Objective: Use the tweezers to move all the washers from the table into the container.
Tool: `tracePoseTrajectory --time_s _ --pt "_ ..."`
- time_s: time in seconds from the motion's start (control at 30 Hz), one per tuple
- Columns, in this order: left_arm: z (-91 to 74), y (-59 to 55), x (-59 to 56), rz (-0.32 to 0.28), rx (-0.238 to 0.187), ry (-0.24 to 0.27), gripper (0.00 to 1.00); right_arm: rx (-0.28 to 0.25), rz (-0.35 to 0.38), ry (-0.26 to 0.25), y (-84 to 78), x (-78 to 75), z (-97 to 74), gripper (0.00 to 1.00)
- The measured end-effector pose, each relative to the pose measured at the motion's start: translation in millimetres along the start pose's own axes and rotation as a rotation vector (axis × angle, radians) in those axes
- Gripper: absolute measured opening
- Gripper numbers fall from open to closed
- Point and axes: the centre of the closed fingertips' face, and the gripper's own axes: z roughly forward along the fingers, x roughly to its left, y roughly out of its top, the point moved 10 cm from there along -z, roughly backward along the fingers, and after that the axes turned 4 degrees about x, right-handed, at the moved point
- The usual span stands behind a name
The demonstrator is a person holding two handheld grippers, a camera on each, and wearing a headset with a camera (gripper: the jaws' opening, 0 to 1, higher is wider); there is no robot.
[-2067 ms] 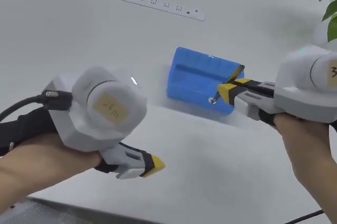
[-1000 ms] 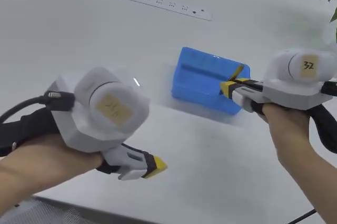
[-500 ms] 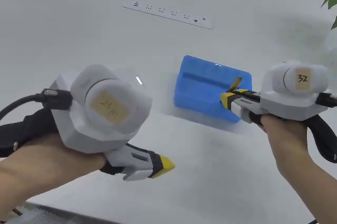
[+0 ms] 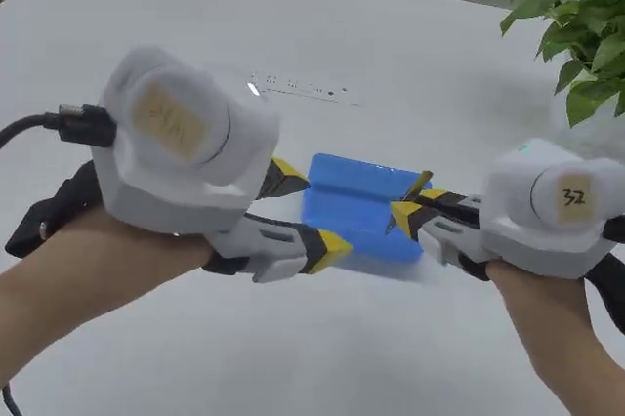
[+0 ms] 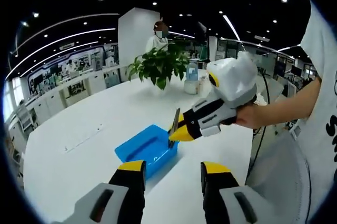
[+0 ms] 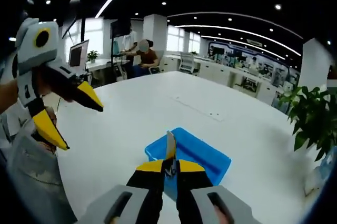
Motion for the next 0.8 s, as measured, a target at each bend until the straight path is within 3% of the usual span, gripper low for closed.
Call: tracePoseTrajectory --time_s 0.1,0.23,0.33,0.5,0.63,0.8 --pt "3.5 12.9 -4.0 0.037 -0.040 -0.037 0.29 0.016 -0.057 0.026 -2.8 18.4 -6.5 0.04" --pt "10.7 19.2 -11.4 0.115 -0.002 -0.090 0.25 0.045 -0.144 0.058 -6.5 36.9 -8.2 0.04" --pt "13.7 21.0 -16.3 0.163 0.020 -0.120 0.20 0.045 -0.154 0.065 -7.4 46.3 -11.1 0.04" --pt "12.1 21.0 -22.0 0.247 0.038 -0.155 0.10 0.042 -0.159 0.080 -8.1 54.8 -17.0 0.04" --pt "13.4 16.3 -26.5 0.299 0.076 -0.185 0.06 0.047 -0.177 0.079 -11.5 58.5 -21.3 0.04" --pt "20.4 8.6 -30.3 0.314 0.100 -0.226 0.07 0.078 -0.217 0.080 -21.3 62.1 -22.5 0.04"
